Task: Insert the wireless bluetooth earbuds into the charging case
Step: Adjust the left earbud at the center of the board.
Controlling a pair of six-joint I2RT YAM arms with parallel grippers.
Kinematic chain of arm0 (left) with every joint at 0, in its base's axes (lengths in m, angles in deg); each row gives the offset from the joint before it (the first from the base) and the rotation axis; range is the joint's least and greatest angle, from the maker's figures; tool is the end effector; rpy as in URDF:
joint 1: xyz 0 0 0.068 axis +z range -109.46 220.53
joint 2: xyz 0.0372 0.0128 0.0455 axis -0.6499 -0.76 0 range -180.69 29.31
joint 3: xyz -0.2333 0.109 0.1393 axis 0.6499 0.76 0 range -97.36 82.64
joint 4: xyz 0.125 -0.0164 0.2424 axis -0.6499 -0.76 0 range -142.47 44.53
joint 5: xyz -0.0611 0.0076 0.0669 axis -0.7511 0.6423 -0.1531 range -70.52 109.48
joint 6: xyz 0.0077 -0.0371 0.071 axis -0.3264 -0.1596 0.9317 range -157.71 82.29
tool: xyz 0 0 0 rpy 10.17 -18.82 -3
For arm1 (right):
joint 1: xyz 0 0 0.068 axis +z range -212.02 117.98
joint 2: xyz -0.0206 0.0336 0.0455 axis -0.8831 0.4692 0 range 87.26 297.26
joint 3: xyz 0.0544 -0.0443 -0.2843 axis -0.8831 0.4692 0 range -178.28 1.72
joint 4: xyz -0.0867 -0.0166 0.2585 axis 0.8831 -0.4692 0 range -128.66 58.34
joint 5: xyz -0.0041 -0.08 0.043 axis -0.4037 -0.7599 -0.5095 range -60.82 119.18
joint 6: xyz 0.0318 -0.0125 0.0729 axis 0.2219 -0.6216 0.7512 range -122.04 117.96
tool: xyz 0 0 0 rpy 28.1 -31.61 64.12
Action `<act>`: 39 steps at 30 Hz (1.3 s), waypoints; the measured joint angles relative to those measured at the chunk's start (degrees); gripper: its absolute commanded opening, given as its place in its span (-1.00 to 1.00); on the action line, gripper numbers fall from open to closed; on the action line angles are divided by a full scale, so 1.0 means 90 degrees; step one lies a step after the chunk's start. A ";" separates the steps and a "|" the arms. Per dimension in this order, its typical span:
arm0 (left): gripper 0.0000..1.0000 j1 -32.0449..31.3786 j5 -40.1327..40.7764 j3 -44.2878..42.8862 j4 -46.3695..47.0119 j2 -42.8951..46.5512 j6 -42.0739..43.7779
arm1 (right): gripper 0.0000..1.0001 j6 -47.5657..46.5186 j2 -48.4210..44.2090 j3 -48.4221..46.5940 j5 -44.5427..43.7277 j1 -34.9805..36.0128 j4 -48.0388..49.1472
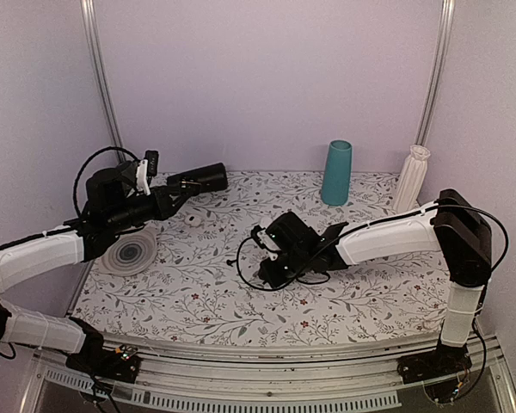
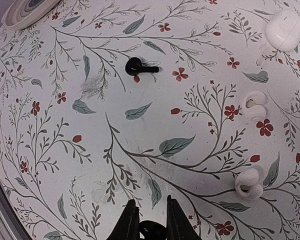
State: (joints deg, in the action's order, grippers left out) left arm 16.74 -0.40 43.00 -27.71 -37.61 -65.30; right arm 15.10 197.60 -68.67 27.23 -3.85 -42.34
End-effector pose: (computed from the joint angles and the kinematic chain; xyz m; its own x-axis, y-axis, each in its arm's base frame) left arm 0.2670 -0.1436 0.2876 -0.4519 -0.2767 -0.8481 0.5382 0.6735 -0.5066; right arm 0.2372 0.3775 0.1501 -0.6367 -0.4669 -0.6137 -0.6802 0.7150 0.1618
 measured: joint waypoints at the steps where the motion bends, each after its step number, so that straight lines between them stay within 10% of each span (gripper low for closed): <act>1: -1.00 -0.0005 -0.0022 -0.0005 0.0000 -0.0012 0.0007 | -0.66 0.0051 0.0002 0.0005 0.0015 -0.0017 0.0000; 18: -1.00 -0.0151 -0.0219 -0.0029 0.0000 -0.0170 0.0160 | -0.64 0.1268 0.0185 0.0177 -0.0056 -0.0109 -0.0248; 39: -1.00 -0.0185 -0.0243 -0.0034 0.0000 -0.0194 0.0233 | 0.03 0.1571 0.0172 0.0299 0.0192 -0.0262 -0.0226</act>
State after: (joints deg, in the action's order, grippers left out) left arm 15.08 -2.59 42.70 -27.71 -39.36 -63.20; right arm 29.24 199.15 -65.99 28.95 -6.21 -44.37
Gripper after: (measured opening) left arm 0.203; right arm 0.498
